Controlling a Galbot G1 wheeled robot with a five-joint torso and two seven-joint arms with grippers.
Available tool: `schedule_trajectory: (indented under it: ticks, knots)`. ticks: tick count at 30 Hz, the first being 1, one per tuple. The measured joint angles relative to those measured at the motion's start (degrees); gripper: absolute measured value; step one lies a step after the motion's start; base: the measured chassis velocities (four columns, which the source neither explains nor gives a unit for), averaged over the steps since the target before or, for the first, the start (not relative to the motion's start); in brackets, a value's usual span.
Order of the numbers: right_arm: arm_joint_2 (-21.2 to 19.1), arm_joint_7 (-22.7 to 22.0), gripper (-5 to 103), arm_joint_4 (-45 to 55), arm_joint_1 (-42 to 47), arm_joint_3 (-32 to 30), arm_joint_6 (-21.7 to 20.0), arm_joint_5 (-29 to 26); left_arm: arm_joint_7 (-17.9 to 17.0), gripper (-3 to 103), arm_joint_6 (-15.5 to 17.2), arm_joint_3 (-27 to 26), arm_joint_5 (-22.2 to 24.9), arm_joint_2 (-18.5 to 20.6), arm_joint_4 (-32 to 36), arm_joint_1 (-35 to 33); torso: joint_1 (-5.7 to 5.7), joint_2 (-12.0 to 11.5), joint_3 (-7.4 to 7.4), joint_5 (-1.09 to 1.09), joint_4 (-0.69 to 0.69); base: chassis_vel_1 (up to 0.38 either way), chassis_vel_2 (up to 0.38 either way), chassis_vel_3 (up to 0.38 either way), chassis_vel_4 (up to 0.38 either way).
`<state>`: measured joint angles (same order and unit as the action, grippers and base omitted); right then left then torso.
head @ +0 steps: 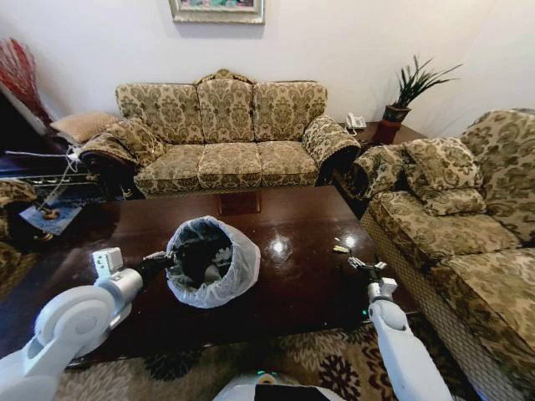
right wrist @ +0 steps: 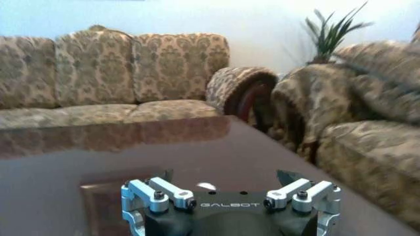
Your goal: Move to the front of the table and place the trash on the table into the trash bin.
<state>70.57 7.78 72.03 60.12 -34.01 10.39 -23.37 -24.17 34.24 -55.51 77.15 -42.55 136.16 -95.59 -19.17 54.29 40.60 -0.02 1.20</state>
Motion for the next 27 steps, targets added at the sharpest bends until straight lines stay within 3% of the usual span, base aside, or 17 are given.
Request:
schedule_trajectory:
  ticks: [5, 9, 14, 16, 19, 22, 27]
  knots:
    - [0.7, -0.8, 100, -2.6, -2.5, 2.4, -2.3, -0.5, 0.8, 0, 0.0, -0.1, -1.4, -1.1, 0.8, -1.5, 0.0, 0.0, 0.0, 0.08, -0.03, 0.0, 0.0, 0.0, 0.0]
    - [1.0, -1.8, 102, -2.8, -2.8, 2.7, -3.1, -0.1, 1.3, 0, 0.0, -0.3, -1.8, -0.4, 0.9, -2.2, 0.0, 0.0, 0.0, 0.01, -0.05, 0.0, 0.0, 0.0, 0.0]
    - [1.6, -2.6, 88, -2.7, -3.1, 2.8, -3.9, 0.6, 1.3, 0, -0.3, -0.6, -1.5, 1.4, 0.6, -1.5, 0.0, 0.0, -0.01, 0.0, -0.03, 0.0, 0.0, 0.0, 0.0]
    - [1.5, -2.6, 88, -2.8, -3.1, 2.8, -3.9, 0.8, 1.3, 0, -0.3, -0.6, -1.5, 1.6, 0.5, -1.4, 0.0, 0.0, -0.01, 0.0, -0.03, 0.0, 0.0, 0.0, 0.0]
    - [1.8, -2.6, 73, -3.2, -3.4, 2.6, -4.3, 1.7, 1.4, 0, -0.3, -0.6, -1.3, 2.3, 0.3, -1.3, 0.0, 0.0, 0.0, 0.03, -0.04, 0.0, 0.0, 0.0, 0.0]
    - [1.8, -2.6, 68, -3.4, -3.6, 2.6, -4.6, 1.7, 1.4, 0, -0.3, -0.6, -1.2, 2.5, 0.2, -1.1, 0.0, 0.0, -0.01, 0.03, -0.04, 0.0, 0.0, 0.0, 0.0]
    - [2.0, -2.0, 46, -4.6, -4.1, 2.6, -4.4, 2.2, 1.3, 0, -0.4, 0.0, -1.1, 1.6, 0.5, -1.0, 0.0, 0.0, -0.01, 0.0, -0.03, 0.0, 0.0, 0.0, 0.0]
